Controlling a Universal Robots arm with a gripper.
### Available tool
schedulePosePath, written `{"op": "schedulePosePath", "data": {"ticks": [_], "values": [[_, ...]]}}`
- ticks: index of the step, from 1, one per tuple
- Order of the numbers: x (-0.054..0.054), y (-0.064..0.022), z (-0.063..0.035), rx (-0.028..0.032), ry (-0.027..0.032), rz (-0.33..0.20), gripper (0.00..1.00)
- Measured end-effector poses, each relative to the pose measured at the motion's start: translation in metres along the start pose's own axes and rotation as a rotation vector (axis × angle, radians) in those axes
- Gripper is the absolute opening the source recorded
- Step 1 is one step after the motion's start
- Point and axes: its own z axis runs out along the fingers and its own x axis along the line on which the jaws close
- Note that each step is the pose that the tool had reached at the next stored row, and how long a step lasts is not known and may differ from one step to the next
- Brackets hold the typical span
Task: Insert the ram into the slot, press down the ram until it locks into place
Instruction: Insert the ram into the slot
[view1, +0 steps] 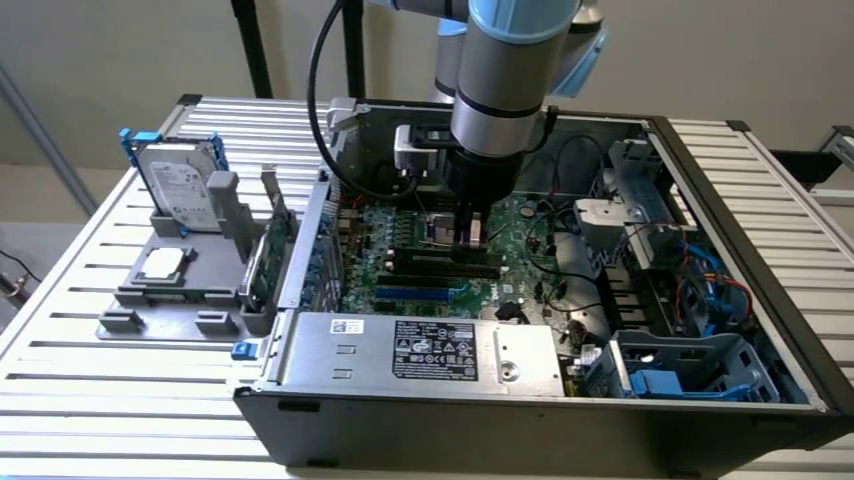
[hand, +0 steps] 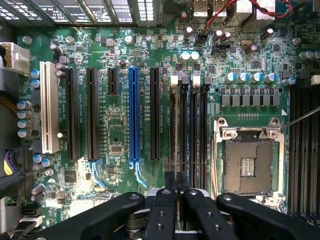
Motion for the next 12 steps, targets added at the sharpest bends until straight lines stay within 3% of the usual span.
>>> {"op": "schedulePosePath", "data": {"ticks": [12], "values": [[0.0001,0.0003,0.0039,0.0018,0.0,-0.004,0.13]]}}
